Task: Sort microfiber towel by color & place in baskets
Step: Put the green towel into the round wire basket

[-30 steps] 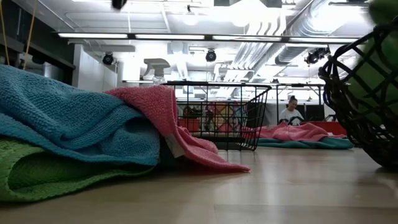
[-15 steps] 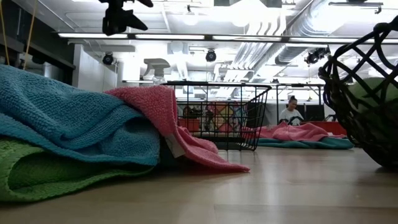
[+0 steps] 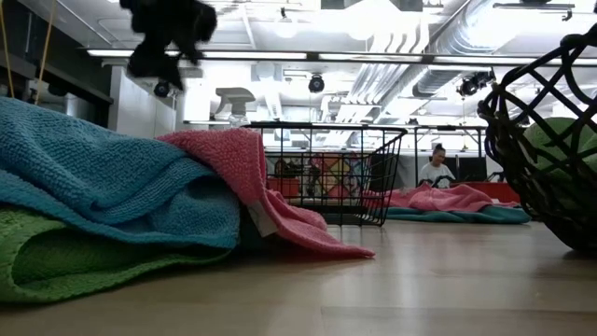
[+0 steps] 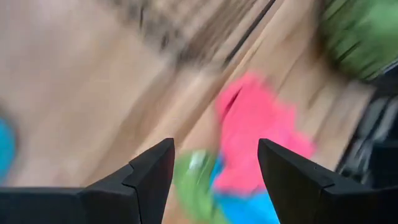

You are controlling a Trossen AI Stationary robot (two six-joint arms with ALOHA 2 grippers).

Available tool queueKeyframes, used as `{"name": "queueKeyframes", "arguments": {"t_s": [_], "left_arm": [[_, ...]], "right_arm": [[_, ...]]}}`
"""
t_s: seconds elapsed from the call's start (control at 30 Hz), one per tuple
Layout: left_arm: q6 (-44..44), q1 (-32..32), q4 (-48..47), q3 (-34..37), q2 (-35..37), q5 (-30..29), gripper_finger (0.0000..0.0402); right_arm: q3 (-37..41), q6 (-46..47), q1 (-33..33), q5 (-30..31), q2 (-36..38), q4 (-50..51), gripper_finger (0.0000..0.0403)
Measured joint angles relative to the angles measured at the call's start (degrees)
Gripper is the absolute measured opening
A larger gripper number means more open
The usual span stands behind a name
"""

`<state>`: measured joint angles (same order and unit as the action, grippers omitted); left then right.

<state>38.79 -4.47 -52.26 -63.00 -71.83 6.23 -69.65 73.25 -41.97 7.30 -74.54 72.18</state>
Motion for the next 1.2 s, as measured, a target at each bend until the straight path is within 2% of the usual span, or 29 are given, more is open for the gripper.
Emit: {"name": "queueKeyframes", "arguments": {"t_s": [0.13, 0.33, 0.53, 0.7, 0.87, 1.03, 1.2], "left_arm": [[0.8, 2.5, -1.3, 1.7, -6.4, 2.8, 0.0218], [5.1, 4.9, 11.7, 8.6, -13.6, 9.8, 0.0218], [9.5, 5.5, 17.3, 14.7, -17.2, 8.2, 0.0218], [8.1, 6.2, 21.7, 16.2, -17.9, 6.3, 0.0218], [9.1, 6.1, 22.3, 18.5, -18.0, 5.2, 0.0215], [9.1, 7.1, 23.1, 19.9, -17.9, 5.3, 0.0192], [9.2, 8.3, 24.2, 20.1, -18.0, 4.9, 0.015]], "right_arm": [[0.0, -0.1, 1.2, 1.3, 0.0, -0.2, 0.035], [0.0, -1.6, 2.7, 2.0, 0.0, -0.8, 0.035], [0.0, -1.5, 2.7, 3.7, 0.0, -1.2, 0.035], [0.0, -1.7, 2.7, 4.2, 0.0, -1.7, 0.035], [0.0, -1.6, 2.7, 4.8, -0.1, -1.7, 0.035], [0.0, -1.5, 2.7, 6.3, -0.1, -1.7, 0.035], [0.0, -1.7, 2.7, 6.5, -0.1, -1.7, 0.035]]}}
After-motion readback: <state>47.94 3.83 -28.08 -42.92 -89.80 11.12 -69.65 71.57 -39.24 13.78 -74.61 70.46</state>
